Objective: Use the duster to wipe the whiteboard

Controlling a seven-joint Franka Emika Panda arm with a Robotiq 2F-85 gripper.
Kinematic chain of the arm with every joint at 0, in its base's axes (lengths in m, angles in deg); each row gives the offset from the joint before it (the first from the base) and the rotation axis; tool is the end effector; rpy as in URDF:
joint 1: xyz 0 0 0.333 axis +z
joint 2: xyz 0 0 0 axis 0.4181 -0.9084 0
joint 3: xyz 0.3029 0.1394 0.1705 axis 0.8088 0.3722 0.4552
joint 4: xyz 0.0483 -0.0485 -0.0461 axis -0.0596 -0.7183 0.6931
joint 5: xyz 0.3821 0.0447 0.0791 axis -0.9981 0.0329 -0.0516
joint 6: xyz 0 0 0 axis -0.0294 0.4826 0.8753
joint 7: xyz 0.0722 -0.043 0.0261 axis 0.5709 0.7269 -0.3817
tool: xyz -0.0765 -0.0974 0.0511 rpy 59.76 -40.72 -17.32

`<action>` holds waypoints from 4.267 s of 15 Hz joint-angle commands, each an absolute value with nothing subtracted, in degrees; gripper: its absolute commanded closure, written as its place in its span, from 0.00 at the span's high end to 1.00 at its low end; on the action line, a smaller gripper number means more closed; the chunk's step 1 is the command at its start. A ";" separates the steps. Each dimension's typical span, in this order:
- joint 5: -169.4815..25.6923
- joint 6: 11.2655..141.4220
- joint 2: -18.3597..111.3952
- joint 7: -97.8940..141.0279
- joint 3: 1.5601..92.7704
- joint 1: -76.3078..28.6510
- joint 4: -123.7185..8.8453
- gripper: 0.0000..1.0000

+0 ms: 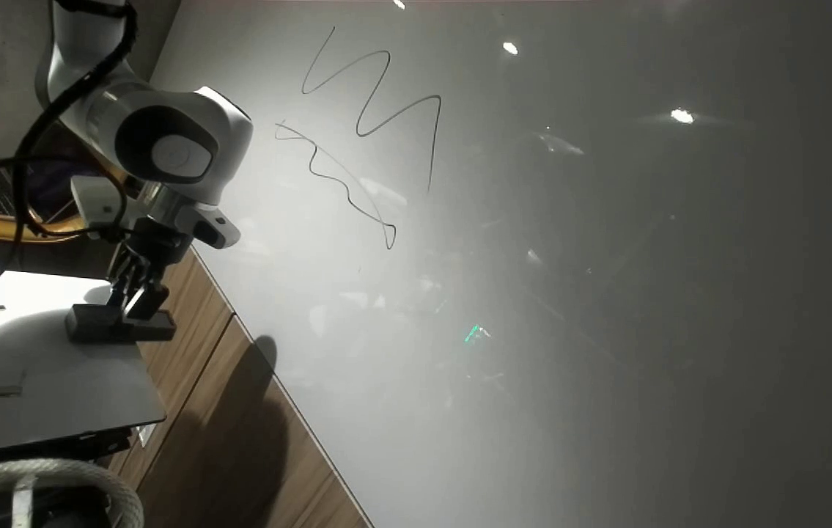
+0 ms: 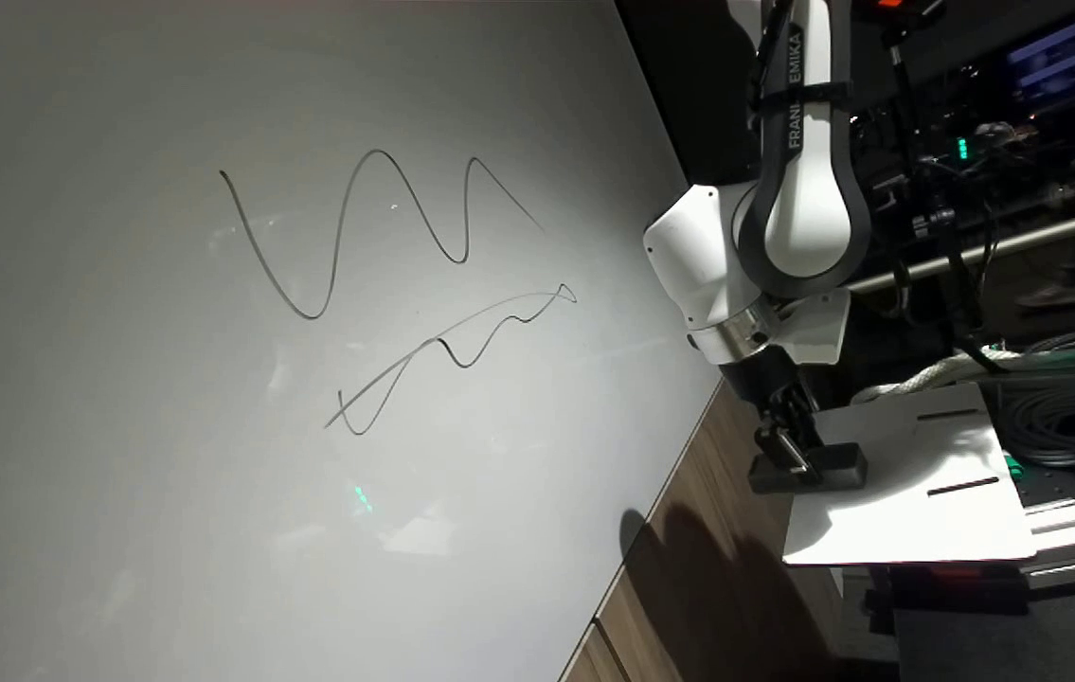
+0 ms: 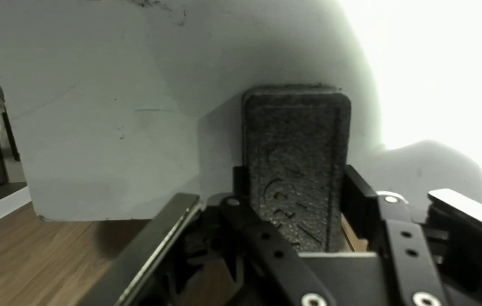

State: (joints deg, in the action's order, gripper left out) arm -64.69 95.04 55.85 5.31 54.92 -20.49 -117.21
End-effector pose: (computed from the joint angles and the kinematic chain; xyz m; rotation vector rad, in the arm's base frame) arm 0.4092 0.0618 0.2219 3.0506 -0.0942 -0.1302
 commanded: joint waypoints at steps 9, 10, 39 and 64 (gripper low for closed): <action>-42.25 87.92 72.00 -11.38 60.89 -17.00 -108.37 0.29; -41.13 87.56 72.25 -12.12 62.40 -17.26 -105.87 0.29; -11.88 74.70 58.38 -27.98 65.54 -9.45 -61.01 0.29; -29.29 94.54 77.32 -20.75 50.02 -25.61 -84.09 0.29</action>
